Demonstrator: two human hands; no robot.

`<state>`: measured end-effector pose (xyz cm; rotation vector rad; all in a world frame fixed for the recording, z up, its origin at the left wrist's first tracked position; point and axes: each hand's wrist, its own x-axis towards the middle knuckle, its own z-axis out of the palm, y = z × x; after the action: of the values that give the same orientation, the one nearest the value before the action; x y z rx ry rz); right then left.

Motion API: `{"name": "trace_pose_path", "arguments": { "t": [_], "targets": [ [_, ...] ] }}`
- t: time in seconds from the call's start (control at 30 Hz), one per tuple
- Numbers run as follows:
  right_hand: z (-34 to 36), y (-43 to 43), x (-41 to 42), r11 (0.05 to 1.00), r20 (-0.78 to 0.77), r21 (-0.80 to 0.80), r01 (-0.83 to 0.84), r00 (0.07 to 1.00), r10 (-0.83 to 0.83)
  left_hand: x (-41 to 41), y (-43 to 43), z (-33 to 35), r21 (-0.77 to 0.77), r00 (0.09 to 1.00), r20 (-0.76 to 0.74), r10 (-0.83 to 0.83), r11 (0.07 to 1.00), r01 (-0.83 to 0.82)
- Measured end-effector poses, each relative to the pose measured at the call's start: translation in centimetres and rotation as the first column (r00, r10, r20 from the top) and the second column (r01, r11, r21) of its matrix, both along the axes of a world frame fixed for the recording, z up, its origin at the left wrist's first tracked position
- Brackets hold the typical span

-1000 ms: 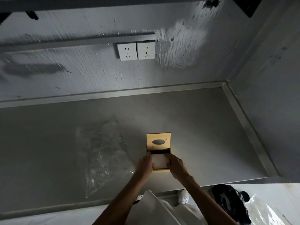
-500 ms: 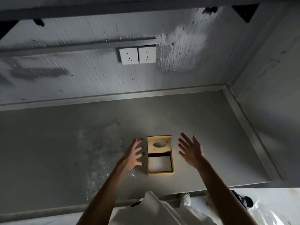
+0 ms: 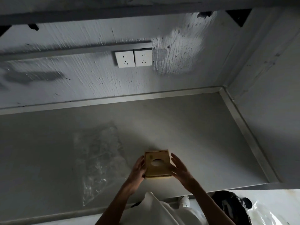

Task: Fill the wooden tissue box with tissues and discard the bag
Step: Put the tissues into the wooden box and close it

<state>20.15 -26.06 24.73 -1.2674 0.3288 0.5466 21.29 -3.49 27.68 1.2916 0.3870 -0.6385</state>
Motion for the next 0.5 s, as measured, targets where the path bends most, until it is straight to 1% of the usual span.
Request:
{"name": "trace_pose_path", "arguments": {
  "t": [0.07,0.13,0.2,0.27,0.33,0.37,0.43,0.5],
  "targets": [
    [-1.7,0.0,0.1,0.998,-0.032,-0.06,0.024,0.999,-0.026,-0.3,-0.4,-0.5,0.048,1.0,0.024,0.018,0.999,-0.019],
    [-2.8,0.2,0.0,0.996,-0.048,-0.052,0.079,0.996,-0.081,-0.5,-0.4,-1.3,0.105,0.999,0.04,0.038,0.994,-0.041],
    [-1.9,0.8,-0.1,0.988,-0.054,-0.109,0.11,0.992,-0.116,-0.6,-0.4,-2.1,0.147,0.996,0.026,0.081,0.986,-0.084],
    [-1.7,1.1,0.0,0.971,-0.036,-0.22,0.095,0.994,-0.106,-0.7,-0.4,-2.0,0.173,0.992,0.018,0.121,0.977,-0.123],
    [-0.8,1.3,-0.2,0.961,-0.008,-0.268,0.076,0.997,-0.081,-0.8,-0.5,-2.1,0.186,0.992,0.009,0.124,0.975,-0.124],
    [-0.8,1.3,-0.1,0.965,-0.005,-0.25,0.081,0.996,-0.085,-0.8,-0.5,-2.0,0.189,0.992,0.015,0.124,0.974,-0.124],
    [0.2,1.5,0.0,0.961,-0.017,-0.269,0.061,0.998,-0.068,-0.8,-0.4,-2.3,0.205,0.993,0.023,0.115,0.972,-0.117],
    [0.2,1.5,0.1,0.97,-0.074,-0.233,0.068,0.993,-0.088,-0.9,-0.3,-2.7,0.22,0.995,0.036,0.093,0.971,-0.098]
  ]
}}
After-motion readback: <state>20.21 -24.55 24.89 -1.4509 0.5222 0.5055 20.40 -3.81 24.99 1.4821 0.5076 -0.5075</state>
